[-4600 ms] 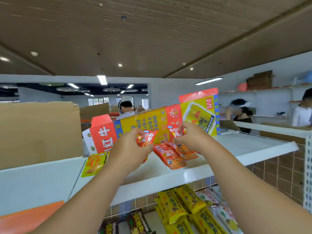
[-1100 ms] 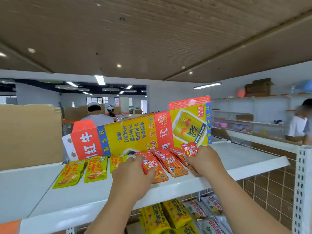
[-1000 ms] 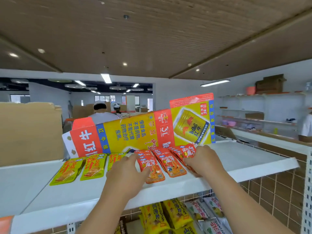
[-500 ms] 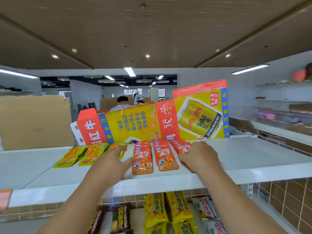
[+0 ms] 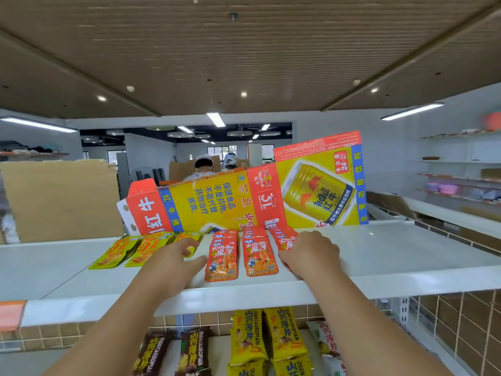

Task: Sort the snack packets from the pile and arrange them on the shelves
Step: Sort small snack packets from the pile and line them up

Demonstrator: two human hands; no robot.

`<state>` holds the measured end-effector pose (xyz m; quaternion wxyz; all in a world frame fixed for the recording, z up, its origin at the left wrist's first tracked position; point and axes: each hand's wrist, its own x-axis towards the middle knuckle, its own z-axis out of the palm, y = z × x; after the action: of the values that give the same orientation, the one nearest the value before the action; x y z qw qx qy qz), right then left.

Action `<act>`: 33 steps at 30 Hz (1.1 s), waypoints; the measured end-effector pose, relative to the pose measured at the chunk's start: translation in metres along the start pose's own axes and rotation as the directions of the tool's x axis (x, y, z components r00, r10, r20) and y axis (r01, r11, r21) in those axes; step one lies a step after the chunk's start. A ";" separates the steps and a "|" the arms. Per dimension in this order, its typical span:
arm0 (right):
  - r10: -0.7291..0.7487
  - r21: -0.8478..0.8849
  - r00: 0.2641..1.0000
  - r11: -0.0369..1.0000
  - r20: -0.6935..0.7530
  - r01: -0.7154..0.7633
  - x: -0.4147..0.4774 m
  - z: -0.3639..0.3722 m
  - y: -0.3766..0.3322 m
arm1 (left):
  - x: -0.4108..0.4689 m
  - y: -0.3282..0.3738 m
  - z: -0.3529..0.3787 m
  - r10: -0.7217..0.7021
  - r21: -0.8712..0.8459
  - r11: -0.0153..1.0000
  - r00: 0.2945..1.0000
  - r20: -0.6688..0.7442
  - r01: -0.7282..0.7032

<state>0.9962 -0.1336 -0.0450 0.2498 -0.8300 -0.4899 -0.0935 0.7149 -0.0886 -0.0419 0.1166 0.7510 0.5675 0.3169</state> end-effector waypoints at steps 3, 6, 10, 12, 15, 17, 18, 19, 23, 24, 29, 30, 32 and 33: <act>0.002 0.007 1.000 1.000 0.003 -0.002 -0.002 -0.001 -0.001 | 0.001 -0.001 0.000 0.006 -0.002 1.000 1.000 -0.010 -0.006; 0.001 0.006 1.000 1.000 0.005 -0.001 -0.004 -0.001 0.000 | 0.002 -0.002 0.000 0.003 0.000 1.000 1.000 -0.011 -0.003; 0.008 0.005 1.000 1.000 0.019 -0.008 -0.005 -0.003 0.000 | 0.003 -0.003 0.002 0.006 0.007 1.000 1.000 -0.019 -0.006; 0.009 0.005 1.000 1.000 0.028 -0.009 -0.006 -0.003 0.000 | 0.004 -0.004 0.002 0.007 0.010 1.000 1.000 -0.022 -0.007; 0.011 0.005 0.999 1.000 0.036 -0.011 -0.006 -0.005 -0.002 | 0.005 -0.006 0.002 0.009 0.006 1.000 1.000 -0.020 -0.009; 0.017 -0.008 0.999 1.000 0.043 -0.016 -0.007 -0.006 -0.002 | 0.005 -0.007 0.003 0.011 0.003 1.000 1.000 -0.019 -0.011; 0.020 -0.012 0.999 1.000 0.046 -0.019 -0.008 -0.007 -0.002 | 0.005 -0.007 0.003 0.012 0.002 1.000 1.000 -0.020 -0.012; 0.023 -0.013 0.998 1.000 0.051 -0.022 -0.009 -0.007 -0.003 | 0.005 -0.007 0.004 0.013 0.001 1.000 1.000 -0.021 -0.013; 0.019 0.000 1.000 1.000 0.022 -0.019 -0.012 -0.009 -0.002 | 0.006 -0.007 0.004 0.020 0.006 1.000 0.999 -0.029 -0.020; 0.017 0.008 1.000 1.000 0.002 -0.017 -0.013 -0.010 -0.001 | 0.006 -0.006 0.004 0.023 0.006 1.000 0.999 -0.033 -0.023; -0.022 0.059 0.995 0.998 -0.099 0.028 -0.019 -0.012 -0.001 | 0.004 -0.006 0.005 0.042 0.014 0.999 0.998 -0.056 -0.041; -0.039 0.060 0.993 0.997 -0.116 0.046 -0.020 -0.012 -0.001 | 0.004 -0.006 0.005 0.045 0.020 0.999 0.997 -0.063 -0.043; -0.073 0.054 0.987 0.995 -0.145 0.082 -0.021 -0.011 -0.001 | 0.003 -0.005 0.005 0.050 0.037 0.998 0.996 -0.080 -0.047; -0.086 0.052 0.984 0.994 -0.156 0.095 -0.021 -0.011 -0.001 | 0.002 -0.005 0.005 0.053 0.042 0.998 0.994 -0.093 -0.050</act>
<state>0.9861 -0.1547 -0.0439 0.3067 -0.7896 -0.5087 -0.1539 0.7144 -0.0842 -0.0472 0.0664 0.7518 0.5590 0.3434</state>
